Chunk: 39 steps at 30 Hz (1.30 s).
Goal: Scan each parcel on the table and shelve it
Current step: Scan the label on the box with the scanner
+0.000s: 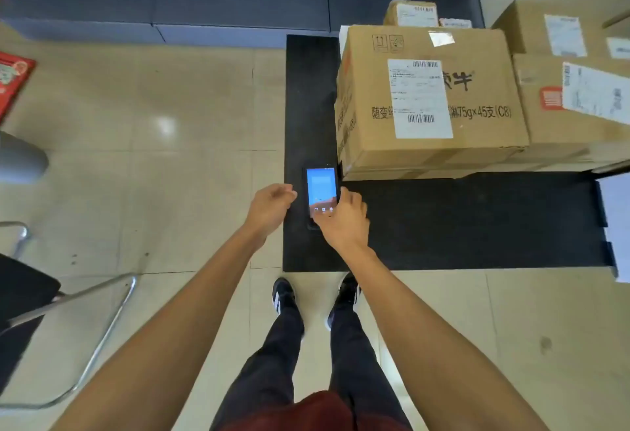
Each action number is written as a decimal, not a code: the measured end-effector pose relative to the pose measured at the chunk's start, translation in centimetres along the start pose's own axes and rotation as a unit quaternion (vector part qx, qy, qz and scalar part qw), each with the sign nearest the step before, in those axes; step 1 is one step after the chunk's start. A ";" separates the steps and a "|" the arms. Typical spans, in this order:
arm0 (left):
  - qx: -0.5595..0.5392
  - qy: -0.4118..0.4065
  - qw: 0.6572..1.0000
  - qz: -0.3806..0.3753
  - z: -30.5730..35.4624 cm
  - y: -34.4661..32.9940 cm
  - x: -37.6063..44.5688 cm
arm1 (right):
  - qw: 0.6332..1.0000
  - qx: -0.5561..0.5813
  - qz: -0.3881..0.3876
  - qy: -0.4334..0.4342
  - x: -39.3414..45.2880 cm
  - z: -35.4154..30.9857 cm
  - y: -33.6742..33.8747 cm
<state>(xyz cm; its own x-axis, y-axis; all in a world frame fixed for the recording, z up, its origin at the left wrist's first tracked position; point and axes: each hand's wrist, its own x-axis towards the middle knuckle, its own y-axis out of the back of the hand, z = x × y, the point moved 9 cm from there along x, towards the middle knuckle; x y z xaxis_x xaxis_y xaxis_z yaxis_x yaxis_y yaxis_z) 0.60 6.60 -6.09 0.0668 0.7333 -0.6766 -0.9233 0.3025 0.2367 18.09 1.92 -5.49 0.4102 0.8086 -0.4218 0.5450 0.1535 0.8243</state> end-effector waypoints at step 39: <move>-0.109 -0.134 0.982 0.083 6.1 4.6 -2.2 | 0.987 0.125 -0.035 0.092 -0.8 -5.6 6.5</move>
<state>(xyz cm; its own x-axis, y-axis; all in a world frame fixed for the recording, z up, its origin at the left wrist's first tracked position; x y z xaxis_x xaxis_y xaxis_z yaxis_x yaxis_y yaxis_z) -1.48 10.09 0.77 -0.0222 0.9039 -0.4272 -0.9868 0.0488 0.1546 17.19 5.50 2.31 0.2375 0.8937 -0.3807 0.7400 0.0874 0.6669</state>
